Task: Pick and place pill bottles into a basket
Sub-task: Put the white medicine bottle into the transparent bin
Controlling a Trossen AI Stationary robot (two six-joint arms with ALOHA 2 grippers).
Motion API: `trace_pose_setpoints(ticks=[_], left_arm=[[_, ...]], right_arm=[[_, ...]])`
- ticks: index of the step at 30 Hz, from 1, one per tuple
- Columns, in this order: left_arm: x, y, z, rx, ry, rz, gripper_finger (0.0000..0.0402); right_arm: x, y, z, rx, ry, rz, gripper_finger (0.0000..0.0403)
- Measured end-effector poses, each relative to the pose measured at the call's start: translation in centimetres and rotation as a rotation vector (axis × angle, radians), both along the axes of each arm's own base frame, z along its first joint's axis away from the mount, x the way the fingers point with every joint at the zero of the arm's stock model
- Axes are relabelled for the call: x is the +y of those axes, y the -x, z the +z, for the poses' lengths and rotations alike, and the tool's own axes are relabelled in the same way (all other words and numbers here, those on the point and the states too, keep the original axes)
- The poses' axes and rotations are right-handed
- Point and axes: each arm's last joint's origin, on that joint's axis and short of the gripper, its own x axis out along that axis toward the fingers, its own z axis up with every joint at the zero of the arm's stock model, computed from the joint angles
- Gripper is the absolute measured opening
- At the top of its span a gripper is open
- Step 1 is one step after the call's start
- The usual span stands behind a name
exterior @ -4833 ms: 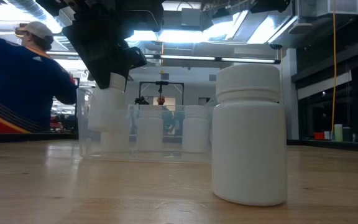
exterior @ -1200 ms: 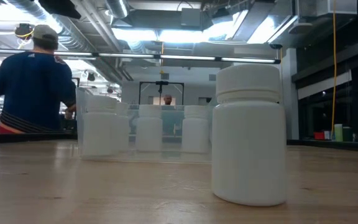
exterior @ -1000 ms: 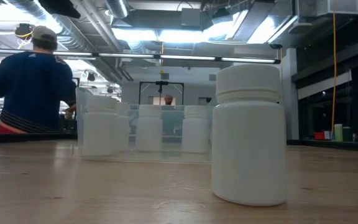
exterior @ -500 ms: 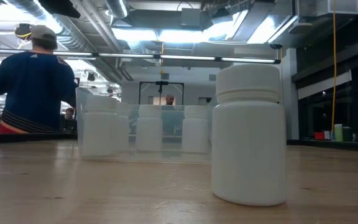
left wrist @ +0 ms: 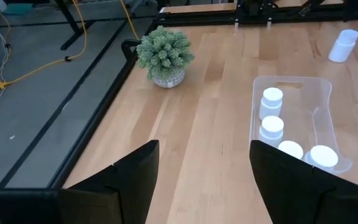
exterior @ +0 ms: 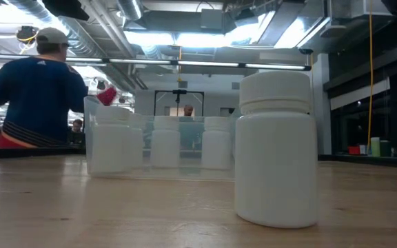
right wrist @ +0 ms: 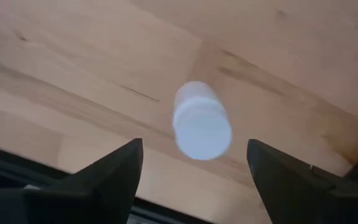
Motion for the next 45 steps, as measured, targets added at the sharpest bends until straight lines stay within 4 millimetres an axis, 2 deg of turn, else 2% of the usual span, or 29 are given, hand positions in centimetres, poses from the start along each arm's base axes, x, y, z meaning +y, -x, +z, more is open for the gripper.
trace_pose_setpoints(ticks=[24, 38, 45], left_arm=[[0.0, 0.0, 0.0, 0.004, -0.014, -0.008, 0.0244], [0.0, 0.0, 0.0, 0.006, -0.018, -0.01, 0.0244], [0.0, 0.0, 0.0, 0.006, -0.018, -0.01, 0.0244]], right_arm=[[0.0, 0.1, -0.9, 0.067, 0.017, 0.009, 0.0289], [-0.2, 0.4, -4.3, 0.035, -0.023, 0.003, 0.0289], [-0.3, 0.5, -4.6, 0.038, -0.02, 0.004, 0.0287]])
